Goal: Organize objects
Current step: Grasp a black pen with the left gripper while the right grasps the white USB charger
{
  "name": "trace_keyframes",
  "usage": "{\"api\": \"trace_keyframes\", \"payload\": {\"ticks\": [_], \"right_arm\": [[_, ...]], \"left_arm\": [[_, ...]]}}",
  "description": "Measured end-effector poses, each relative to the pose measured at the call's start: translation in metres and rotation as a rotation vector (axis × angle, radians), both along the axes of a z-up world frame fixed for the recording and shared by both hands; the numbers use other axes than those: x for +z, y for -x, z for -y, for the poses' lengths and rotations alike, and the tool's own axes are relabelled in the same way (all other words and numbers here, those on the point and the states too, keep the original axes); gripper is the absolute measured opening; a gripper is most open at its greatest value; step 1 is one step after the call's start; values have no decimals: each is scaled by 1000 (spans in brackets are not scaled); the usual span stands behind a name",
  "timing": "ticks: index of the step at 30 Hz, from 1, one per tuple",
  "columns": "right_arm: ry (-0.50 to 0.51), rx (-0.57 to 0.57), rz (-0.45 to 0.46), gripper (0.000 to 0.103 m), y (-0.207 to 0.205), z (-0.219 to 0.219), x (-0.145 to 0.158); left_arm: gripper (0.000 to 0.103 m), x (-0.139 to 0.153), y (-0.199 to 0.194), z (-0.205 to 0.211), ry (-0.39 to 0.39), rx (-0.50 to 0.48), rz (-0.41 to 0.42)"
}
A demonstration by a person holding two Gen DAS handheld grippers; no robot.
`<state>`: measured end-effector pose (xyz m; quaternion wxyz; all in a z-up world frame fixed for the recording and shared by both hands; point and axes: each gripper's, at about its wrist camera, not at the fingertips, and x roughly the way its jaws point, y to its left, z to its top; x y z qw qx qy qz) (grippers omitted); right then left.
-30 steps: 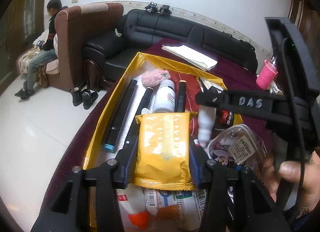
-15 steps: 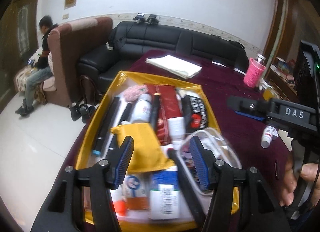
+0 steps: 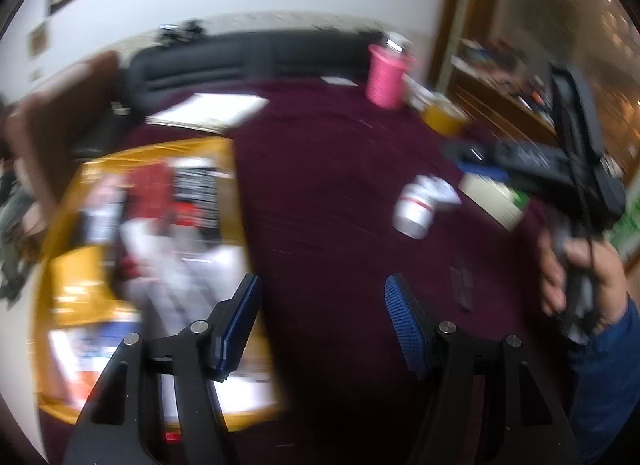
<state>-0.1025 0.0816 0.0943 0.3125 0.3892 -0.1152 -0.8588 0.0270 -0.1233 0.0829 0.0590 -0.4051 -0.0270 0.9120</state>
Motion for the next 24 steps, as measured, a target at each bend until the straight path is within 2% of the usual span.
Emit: {"api": "trace_keyframes", "payload": {"ticks": [3, 7, 10, 13, 16, 17, 18, 20, 22, 24], "right_arm": [[21, -68, 6, 43, 12, -25, -13], [31, -90, 21, 43, 19, -40, -19], [43, -113, 25, 43, 24, -46, -22], [54, -141, 43, 43, 32, -55, -29], [103, -154, 85, 43, 42, -64, -40], [117, -156, 103, 43, 45, -65, -43], [127, -163, 123, 43, 49, -65, -45], [144, -148, 171, 43, 56, -60, -47], [144, -124, 203, 44, 64, -49, -46], [108, -112, 198, 45, 72, -38, -44]], "left_arm": [[58, -17, 13, -51, 20, -101, 53], [58, -35, 29, -108, 122, -171, 68], [58, -47, 42, -133, 169, -193, 85], [58, -59, 55, -145, 238, -167, 113], [56, -60, 58, -144, 216, -170, 95], [45, -60, 59, -142, 188, -180, 106], [28, -59, 58, -138, 150, -194, 120], [15, -57, 54, -136, 175, -186, 113], [15, -58, 51, -132, 164, -184, 113], [15, -58, 48, -126, 145, -175, 120]]}}
